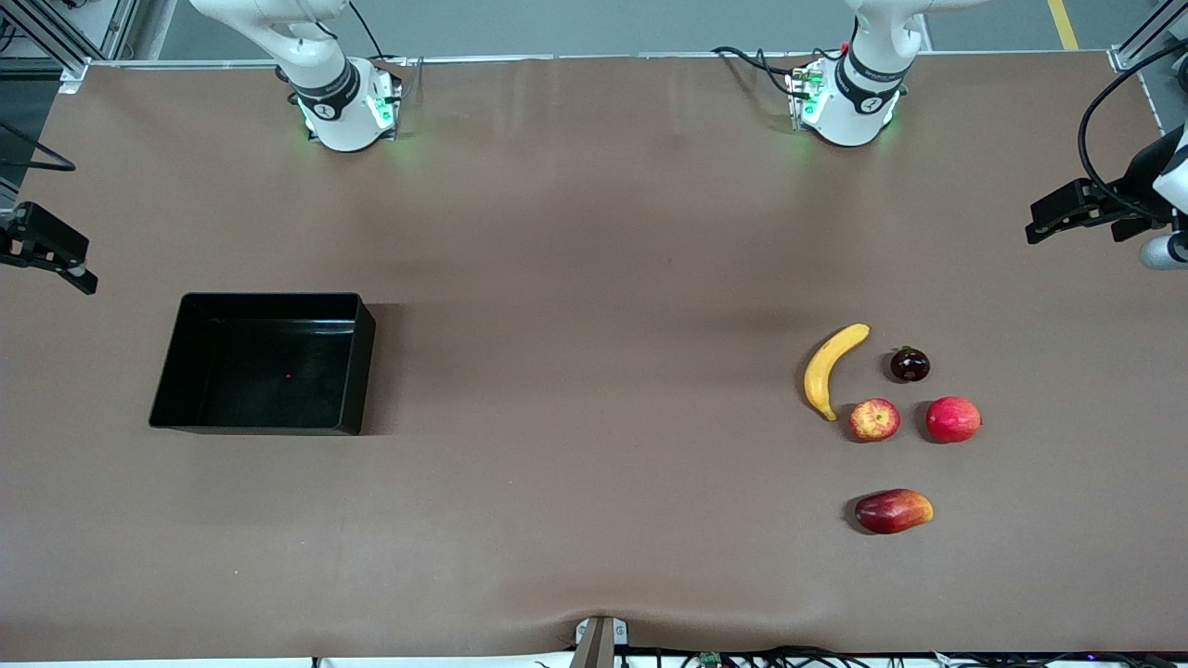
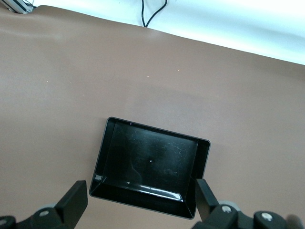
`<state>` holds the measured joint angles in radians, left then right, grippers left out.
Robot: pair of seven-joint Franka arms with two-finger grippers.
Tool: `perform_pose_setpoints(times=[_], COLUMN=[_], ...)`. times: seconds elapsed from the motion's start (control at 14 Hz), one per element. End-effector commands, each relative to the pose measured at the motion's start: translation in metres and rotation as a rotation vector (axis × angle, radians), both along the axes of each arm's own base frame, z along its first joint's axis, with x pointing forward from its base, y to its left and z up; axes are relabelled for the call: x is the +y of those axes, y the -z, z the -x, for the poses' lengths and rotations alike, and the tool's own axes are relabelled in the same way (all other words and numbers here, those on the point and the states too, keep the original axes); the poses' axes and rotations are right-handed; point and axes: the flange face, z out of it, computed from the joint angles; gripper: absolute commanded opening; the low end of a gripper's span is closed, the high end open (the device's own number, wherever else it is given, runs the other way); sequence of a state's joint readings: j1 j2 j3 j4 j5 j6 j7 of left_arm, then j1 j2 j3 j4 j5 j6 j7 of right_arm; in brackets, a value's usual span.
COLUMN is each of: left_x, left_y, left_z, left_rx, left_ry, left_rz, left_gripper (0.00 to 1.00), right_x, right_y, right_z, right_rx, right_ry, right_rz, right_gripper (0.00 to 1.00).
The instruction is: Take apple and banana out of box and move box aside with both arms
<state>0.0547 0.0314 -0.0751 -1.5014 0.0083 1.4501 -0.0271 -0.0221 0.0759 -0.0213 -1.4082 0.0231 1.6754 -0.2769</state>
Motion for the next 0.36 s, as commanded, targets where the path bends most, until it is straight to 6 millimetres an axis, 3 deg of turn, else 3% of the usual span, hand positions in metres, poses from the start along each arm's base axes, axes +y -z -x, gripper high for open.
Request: perform_pose_setpoints(times=[0.0,0.29], left_x=[0.0019,0.0032], left_y=[-0.0017,-0.0025], left_z=[-0.0006,-0.0002], left_rx=[-0.006,-0.007], left_ry=[0.014,0.010], left_rz=[0.002,0.005], left_gripper=[1.00,1.00], right_x=[0.0036,0.0036], right_y=[-0.0025,-0.0016], right_z=[0.0033,0.0028], right_rx=[-0.008,-0.006], right_ry=[0.001,0.001], right_rz=[0.011,0.011], right_gripper=[1.00,1.00])
